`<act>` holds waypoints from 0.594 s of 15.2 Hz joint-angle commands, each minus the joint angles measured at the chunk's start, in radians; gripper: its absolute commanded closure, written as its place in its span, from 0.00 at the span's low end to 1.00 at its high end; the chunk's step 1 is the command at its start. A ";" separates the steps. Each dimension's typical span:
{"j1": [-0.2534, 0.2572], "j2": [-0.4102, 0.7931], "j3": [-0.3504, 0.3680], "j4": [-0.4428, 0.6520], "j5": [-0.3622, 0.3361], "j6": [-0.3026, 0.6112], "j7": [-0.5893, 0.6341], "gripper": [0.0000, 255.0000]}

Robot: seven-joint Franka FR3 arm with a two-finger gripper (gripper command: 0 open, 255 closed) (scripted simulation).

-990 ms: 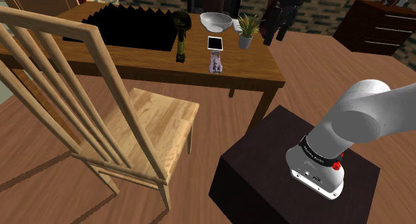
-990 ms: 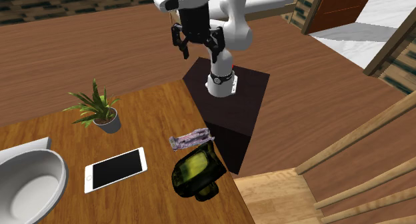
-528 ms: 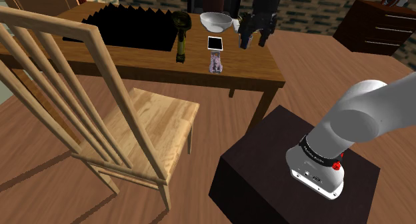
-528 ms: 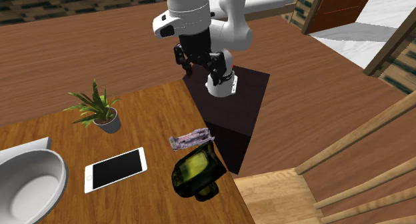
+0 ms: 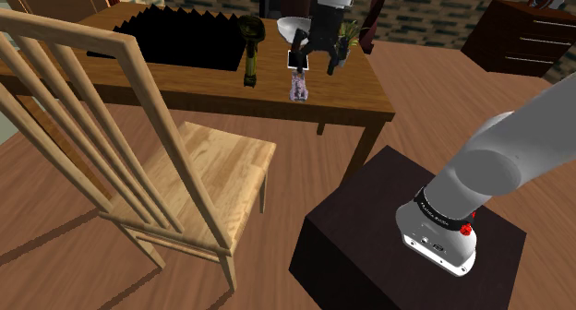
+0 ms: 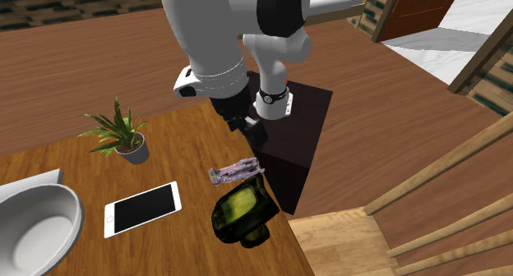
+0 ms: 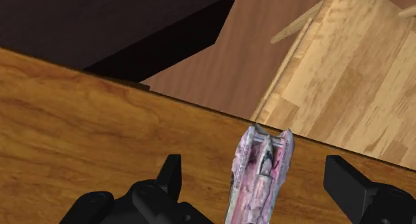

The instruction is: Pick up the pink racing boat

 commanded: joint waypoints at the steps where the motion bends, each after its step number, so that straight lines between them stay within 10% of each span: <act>1: -0.010 0.088 0.008 0.045 0.010 0.039 0.074 0.00; 9: -0.015 0.191 0.013 0.048 0.022 0.134 0.133 0.00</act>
